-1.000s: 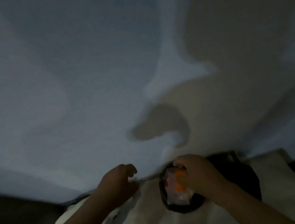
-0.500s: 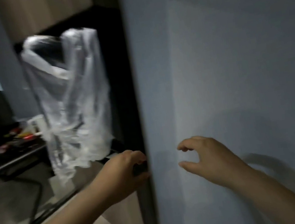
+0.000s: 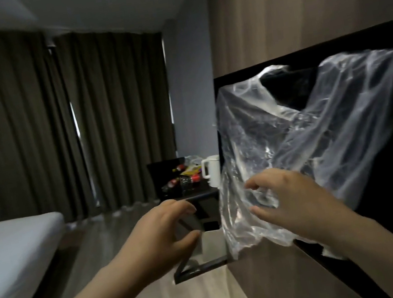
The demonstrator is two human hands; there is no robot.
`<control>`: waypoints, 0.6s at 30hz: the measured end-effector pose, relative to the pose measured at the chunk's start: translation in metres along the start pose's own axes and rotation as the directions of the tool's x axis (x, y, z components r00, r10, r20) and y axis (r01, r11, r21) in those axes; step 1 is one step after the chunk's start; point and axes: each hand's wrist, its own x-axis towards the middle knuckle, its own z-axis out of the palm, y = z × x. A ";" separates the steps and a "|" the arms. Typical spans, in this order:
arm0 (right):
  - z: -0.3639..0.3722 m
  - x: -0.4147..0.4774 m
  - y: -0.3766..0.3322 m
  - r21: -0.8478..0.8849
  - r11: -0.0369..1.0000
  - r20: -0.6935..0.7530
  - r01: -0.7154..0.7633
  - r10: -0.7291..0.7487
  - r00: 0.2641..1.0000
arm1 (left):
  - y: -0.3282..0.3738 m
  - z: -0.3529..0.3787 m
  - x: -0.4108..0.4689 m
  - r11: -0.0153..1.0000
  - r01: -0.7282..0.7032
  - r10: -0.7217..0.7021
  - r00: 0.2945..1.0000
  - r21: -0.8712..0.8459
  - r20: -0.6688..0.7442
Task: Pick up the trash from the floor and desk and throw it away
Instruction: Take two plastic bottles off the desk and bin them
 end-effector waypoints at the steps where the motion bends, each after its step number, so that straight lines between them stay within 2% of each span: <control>1: 0.009 0.015 -0.006 0.003 1.000 0.008 0.024 -0.024 1.000 | -0.015 -0.001 0.001 1.000 0.023 -0.023 1.000 0.007 -0.005; 8: 0.078 0.104 -0.011 0.039 0.992 0.056 0.121 -0.123 0.991 | -0.105 0.016 0.033 0.990 0.132 -0.131 0.991 0.046 -0.029; 18: 0.152 0.248 0.045 0.061 0.981 0.029 0.183 -0.185 0.982 | -0.201 0.045 0.152 0.979 0.184 -0.180 0.982 0.090 -0.047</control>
